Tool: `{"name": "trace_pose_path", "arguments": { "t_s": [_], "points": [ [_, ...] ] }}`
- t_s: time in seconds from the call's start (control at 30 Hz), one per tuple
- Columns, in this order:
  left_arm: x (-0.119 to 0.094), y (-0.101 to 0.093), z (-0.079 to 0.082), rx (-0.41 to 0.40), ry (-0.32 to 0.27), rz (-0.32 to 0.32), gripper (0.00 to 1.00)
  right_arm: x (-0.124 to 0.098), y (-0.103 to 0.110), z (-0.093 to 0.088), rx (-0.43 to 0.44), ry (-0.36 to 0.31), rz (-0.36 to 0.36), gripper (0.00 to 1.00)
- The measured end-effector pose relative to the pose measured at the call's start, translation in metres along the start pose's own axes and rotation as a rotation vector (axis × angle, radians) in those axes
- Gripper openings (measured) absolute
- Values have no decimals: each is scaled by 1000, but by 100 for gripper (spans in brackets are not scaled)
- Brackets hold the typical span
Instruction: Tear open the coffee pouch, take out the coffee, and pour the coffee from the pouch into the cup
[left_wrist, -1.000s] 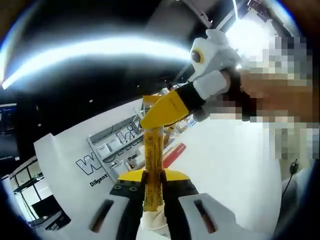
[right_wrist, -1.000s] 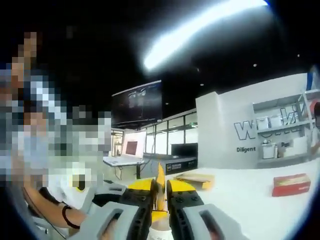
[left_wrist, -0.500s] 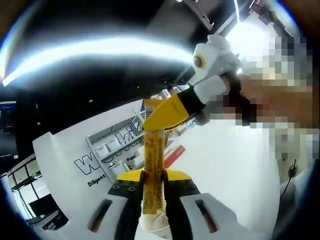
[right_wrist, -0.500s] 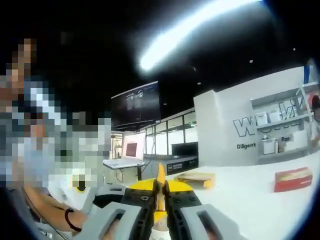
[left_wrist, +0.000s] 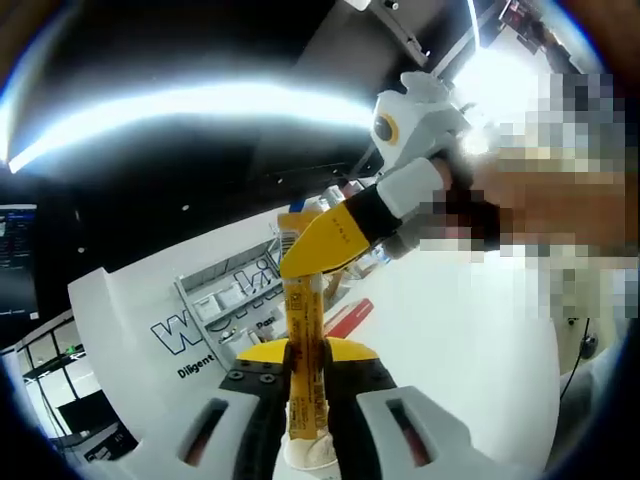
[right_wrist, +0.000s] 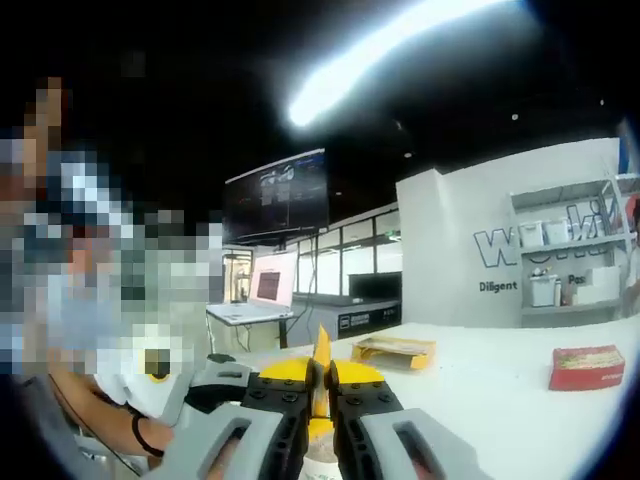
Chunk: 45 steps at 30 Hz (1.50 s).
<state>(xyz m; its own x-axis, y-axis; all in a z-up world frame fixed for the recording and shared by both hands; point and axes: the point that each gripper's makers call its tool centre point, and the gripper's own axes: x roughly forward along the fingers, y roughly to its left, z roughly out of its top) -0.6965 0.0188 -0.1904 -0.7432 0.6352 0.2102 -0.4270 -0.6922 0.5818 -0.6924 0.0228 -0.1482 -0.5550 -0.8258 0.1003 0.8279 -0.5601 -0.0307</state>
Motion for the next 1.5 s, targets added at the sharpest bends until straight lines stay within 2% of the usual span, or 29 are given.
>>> {"name": "trace_pose_path", "arguments": {
  "t_s": [0.3,0.5,1.0,1.37,1.5],
  "points": [
    [0,1,2,-17,-4,20,12,3,1,2,-15,45,23,7],
    [0,1,1,-49,-19,10,16,3,-3,1,-8,72,37,7],
    [-1,2,-8,-71,-9,24,19,1,1,9,-20,64,49,7],
    [-2,3,-12,-74,2,18,15,1,3,6,-19,67,51,7],
    [-2,3,-13,-71,2,15,16,1,2,5,-17,67,53,7]
  ]
}}
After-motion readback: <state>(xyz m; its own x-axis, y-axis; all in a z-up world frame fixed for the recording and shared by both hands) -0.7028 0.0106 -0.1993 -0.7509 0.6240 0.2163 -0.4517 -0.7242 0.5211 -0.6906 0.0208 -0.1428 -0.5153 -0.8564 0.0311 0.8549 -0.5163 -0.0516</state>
